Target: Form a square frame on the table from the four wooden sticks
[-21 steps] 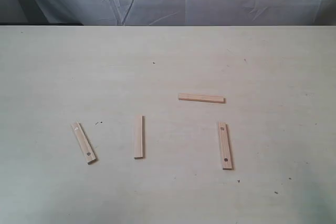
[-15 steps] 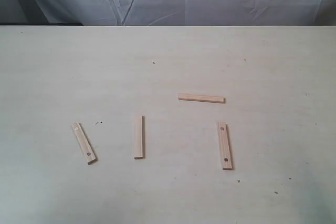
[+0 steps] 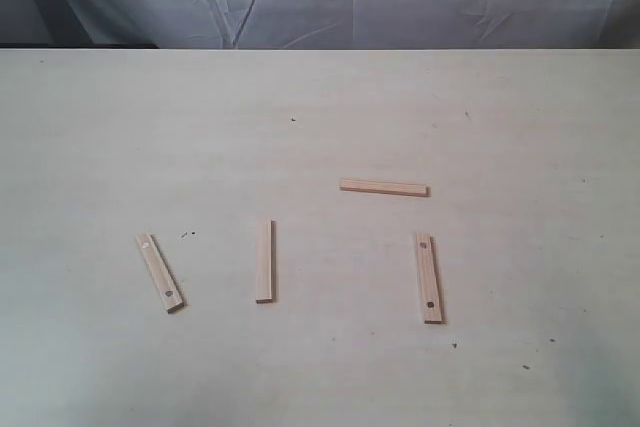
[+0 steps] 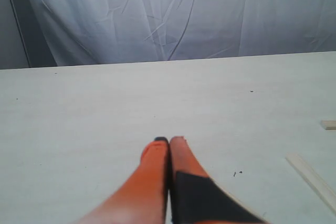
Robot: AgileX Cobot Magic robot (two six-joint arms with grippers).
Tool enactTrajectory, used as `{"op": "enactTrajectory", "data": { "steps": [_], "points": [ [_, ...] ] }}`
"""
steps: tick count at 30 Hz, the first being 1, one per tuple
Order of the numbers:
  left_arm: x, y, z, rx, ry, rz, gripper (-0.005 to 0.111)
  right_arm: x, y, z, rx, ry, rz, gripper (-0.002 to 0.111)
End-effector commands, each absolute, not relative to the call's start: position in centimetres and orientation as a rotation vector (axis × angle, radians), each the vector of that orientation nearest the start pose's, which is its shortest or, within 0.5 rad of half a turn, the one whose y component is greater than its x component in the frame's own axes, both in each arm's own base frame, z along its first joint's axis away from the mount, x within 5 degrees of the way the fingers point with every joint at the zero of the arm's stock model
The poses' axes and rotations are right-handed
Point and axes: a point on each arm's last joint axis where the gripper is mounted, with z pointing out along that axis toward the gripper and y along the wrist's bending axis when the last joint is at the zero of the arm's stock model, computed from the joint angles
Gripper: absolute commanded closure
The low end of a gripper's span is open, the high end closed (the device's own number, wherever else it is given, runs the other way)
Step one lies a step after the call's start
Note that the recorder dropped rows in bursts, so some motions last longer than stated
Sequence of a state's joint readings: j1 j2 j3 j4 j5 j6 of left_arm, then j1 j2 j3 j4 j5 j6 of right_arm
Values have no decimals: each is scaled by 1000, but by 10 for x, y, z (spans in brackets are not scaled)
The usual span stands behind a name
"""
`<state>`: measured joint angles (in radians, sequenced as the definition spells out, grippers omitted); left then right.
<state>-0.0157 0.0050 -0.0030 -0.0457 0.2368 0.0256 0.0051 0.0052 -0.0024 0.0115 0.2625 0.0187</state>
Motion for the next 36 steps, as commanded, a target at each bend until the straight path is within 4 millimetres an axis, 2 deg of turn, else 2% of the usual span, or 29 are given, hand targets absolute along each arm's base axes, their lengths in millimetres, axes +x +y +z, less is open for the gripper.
{"op": "enactTrajectory", "data": {
  "steps": [1, 9, 16, 17, 21, 25, 28, 31, 36],
  "points": [
    [55, -2, 192, 12, 1721, -37, 107, 56, 0, 209, 22, 1532, 23, 108],
    [55, -2, 192, 12, 1721, -37, 107, 55, 0, 223, 21, 1374, 23, 108],
    [55, -2, 192, 12, 1721, -37, 107, 54, 0, 226, 33, 1337, 36, 108],
    [55, -2, 192, 12, 1721, -37, 107, 54, -1, 225, 54, 1358, 55, 108],
    [55, -2, 192, 12, 1721, -37, 107, 55, 1, 241, 67, 1515, 83, 108],
    [55, -2, 192, 12, 1721, -37, 107, 62, 3, 259, 79, 1829, 109, 108],
    [55, -2, 192, 12, 1721, -37, 107, 76, 4, 267, 98, 2067, 124, 108],
    [55, -2, 192, 12, 1721, -37, 107, 97, 4, 270, 110, 2125, 123, 108],
    [55, -2, 192, 12, 1721, -37, 107, 129, 5, 267, 168, 2082, 170, 108]
  ]
}}
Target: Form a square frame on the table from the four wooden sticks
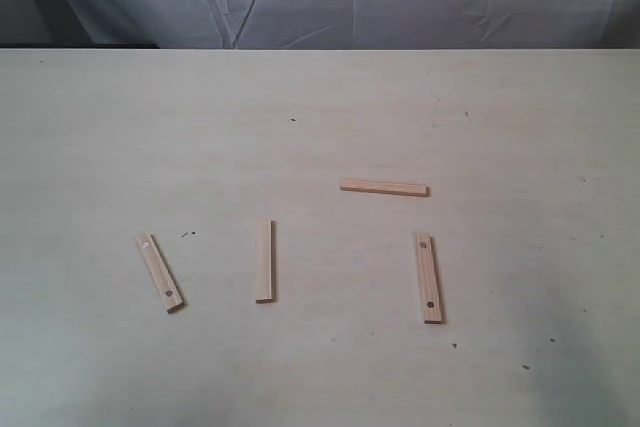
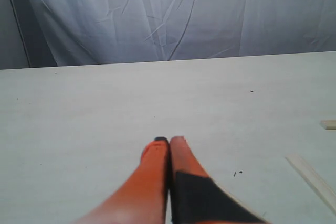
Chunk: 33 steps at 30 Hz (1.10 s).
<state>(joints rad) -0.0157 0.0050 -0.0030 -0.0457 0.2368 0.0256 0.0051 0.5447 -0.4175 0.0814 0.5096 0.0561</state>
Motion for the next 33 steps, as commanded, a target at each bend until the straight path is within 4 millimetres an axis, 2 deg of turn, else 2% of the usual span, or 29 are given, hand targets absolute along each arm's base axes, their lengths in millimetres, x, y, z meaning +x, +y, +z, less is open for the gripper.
{"op": "enactTrajectory", "data": {
  "steps": [1, 8, 11, 18, 22, 26, 29, 33],
  "points": [
    [55, -2, 192, 12, 1721, -37, 107, 135, 6, 265, 187, 2092, 193, 108],
    [55, -2, 192, 12, 1721, -37, 107, 177, 11, 262, 183, 2414, 239, 108],
    [55, -2, 192, 12, 1721, -37, 107, 195, 23, 251, 166, 2544, 298, 108],
    [55, -2, 192, 12, 1721, -37, 107, 223, 83, 203, 23, 2772, 332, 108],
    [55, -2, 192, 12, 1721, -37, 107, 240, 123, 187, -5, 2818, 335, 108],
    [55, -2, 192, 12, 1721, -37, 107, 253, 154, 174, -21, 2832, 329, 107],
    [55, -2, 192, 12, 1721, -37, 107, 256, 166, 160, -42, 2883, 303, 95],
    [55, -2, 192, 12, 1721, -37, 107, 256, 173, 143, -47, 2929, 275, 71]
  ]
}}
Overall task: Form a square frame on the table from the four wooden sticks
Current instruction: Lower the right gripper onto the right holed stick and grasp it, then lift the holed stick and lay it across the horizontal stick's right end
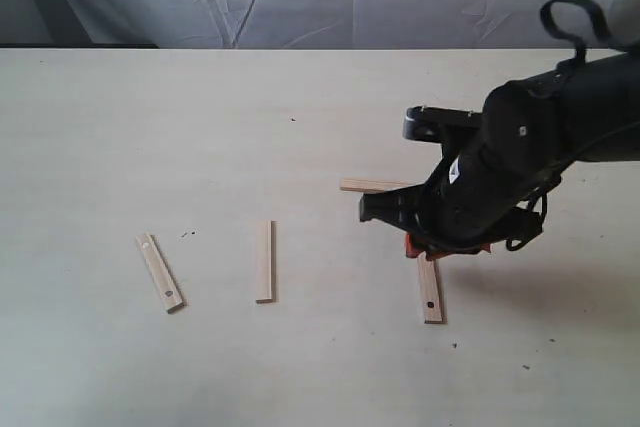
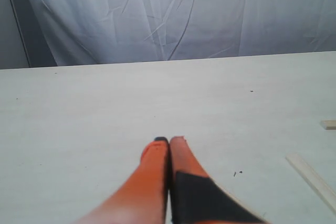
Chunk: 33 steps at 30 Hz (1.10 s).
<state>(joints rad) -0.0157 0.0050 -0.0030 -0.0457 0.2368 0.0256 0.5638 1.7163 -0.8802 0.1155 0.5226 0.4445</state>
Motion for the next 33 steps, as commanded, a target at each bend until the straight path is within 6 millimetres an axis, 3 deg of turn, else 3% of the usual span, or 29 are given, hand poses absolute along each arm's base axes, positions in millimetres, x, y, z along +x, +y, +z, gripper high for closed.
{"op": "enactTrajectory", "data": {
  "steps": [1, 15, 21, 25, 33],
  "points": [
    [55, -2, 192, 12, 1721, -37, 107, 256, 174, 139, -36, 2934, 271, 68],
    [55, -2, 192, 12, 1721, -37, 107, 261, 169, 119, 39, 2955, 146, 70],
    [55, -2, 192, 12, 1721, -37, 107, 260, 169, 114, 45, 2975, 133, 82],
    [55, -2, 192, 12, 1721, -37, 107, 263, 170, 128, 26, 2933, 155, 109],
    [55, -2, 192, 12, 1721, -37, 107, 290, 182, 177, -56, 2800, 169, 109]
  ]
}}
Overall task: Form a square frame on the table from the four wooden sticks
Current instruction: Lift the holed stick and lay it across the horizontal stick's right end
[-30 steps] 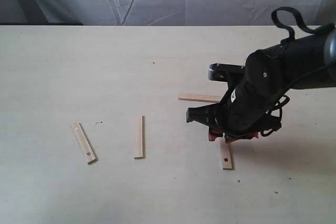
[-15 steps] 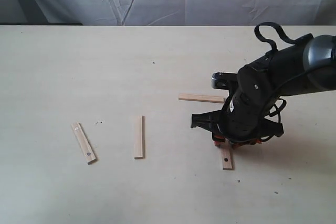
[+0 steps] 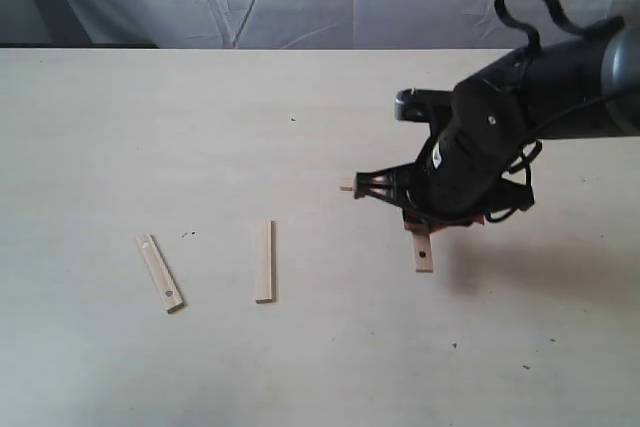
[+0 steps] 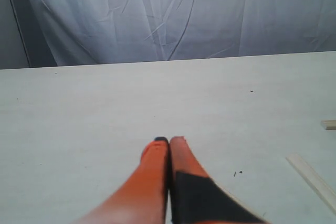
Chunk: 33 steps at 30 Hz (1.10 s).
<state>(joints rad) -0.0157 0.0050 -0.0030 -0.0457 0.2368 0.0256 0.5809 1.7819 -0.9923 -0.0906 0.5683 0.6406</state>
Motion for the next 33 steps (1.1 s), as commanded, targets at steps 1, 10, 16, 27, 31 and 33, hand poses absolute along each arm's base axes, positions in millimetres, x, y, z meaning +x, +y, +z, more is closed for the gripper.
{"op": "enactTrajectory", "data": {
  "steps": [1, 10, 16, 27, 31, 33],
  "points": [
    [55, -2, 192, 12, 1721, -37, 107, 294, 184, 177, -67, 2785, 170, 109],
    [55, -2, 192, 12, 1721, -37, 107, 316, 186, 145, -39, 2757, 51, 109],
    [55, -2, 192, 12, 1721, -37, 107, 322, 181, 134, 34, 2752, 32, 109],
    [55, -2, 192, 12, 1721, -37, 107, 323, 183, 121, 63, 2771, 35, 77],
    [55, -2, 192, 12, 1721, -37, 107, 321, 183, 137, 111, 2745, 89, 72],
    [55, -2, 192, 12, 1721, -37, 107, 320, 182, 150, 118, 2725, 102, 72]
  ]
}}
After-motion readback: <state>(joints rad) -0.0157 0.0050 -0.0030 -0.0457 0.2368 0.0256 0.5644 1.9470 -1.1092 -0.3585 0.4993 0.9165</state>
